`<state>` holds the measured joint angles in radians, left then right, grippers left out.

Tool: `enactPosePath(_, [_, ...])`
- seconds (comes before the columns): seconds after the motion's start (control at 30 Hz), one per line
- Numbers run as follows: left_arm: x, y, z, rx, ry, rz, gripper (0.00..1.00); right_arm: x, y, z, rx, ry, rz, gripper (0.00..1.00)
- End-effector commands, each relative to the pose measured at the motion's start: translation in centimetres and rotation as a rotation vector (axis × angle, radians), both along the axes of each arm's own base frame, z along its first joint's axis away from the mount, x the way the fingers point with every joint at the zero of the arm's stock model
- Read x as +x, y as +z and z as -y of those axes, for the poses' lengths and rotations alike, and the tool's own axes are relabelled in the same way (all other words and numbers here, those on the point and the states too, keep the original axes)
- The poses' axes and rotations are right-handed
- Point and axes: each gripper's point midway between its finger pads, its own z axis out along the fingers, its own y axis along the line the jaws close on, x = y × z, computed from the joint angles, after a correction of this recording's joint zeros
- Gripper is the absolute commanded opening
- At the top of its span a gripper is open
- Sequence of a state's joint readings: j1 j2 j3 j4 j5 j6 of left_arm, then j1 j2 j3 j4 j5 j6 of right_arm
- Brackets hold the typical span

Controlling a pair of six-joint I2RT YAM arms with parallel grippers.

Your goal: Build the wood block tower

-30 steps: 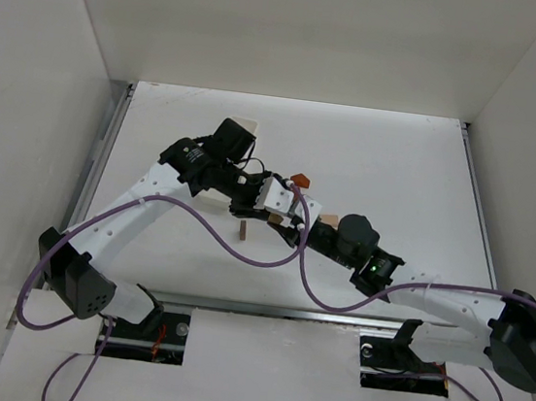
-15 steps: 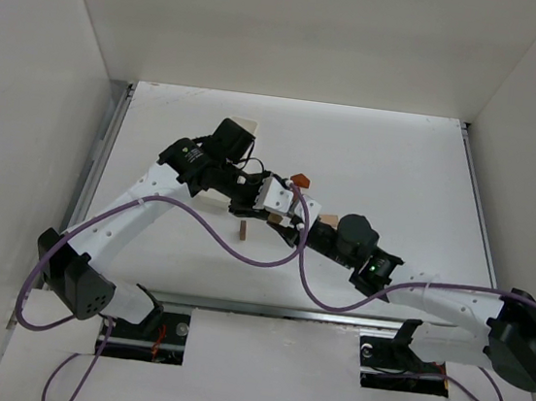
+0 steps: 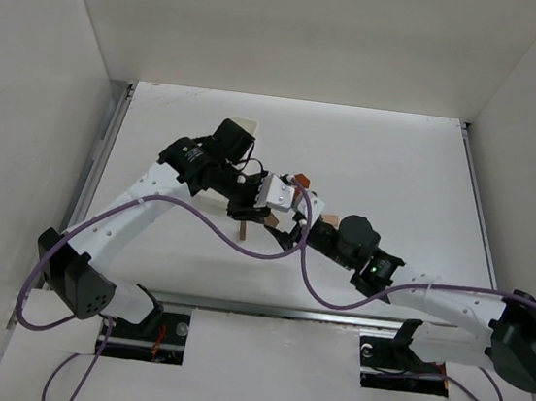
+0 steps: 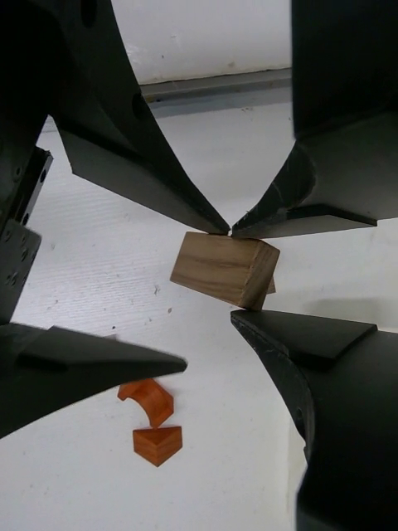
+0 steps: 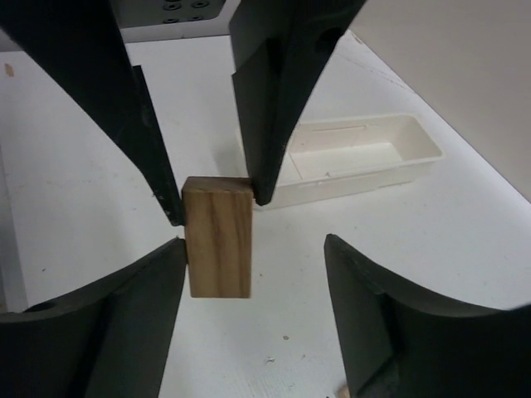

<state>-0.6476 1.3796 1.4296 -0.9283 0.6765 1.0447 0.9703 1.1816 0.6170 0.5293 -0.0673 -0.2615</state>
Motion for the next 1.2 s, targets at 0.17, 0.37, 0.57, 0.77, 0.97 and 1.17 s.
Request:
enactPosePath(0.17, [0.2, 0.7, 0.0, -0.014, 0.131, -0.062, 0.0, 0.1, 3.7, 2.2, 0.129, -0.091, 0.029, 0.93])
enactPosePath(0.37, [1.0, 0.4, 0.3, -0.019, 0.234, -0.11, 0.0, -0.8, 2.8, 4.8, 0.118, -0.133, 0.02, 1.0])
enactPosePath(0.57, [3.6, -1.3, 0.6, 0.065, 0.392, -0.15, 0.0, -1.1, 2.3, 8.8, 0.141, -0.262, -0.042, 1.0])
enactPosePath(0.77, [4.7, -4.0, 2.5, 0.238, 0.44, -0.168, 0.0, -0.4, 5.1, 15.7, 0.433, -0.579, -0.204, 1.0])
enactPosePath(0.97, [5.0, -5.9, 4.4, 0.294, 0.477, -0.142, 0.0, -0.3, 5.8, 17.3, 0.48, -0.672, -0.287, 1.0])
enactPosePath(1.17, [4.7, -8.2, 5.1, 0.37, 0.542, -0.088, 0.0, -0.4, 6.0, 18.3, 0.512, -0.706, -0.296, 1.0])
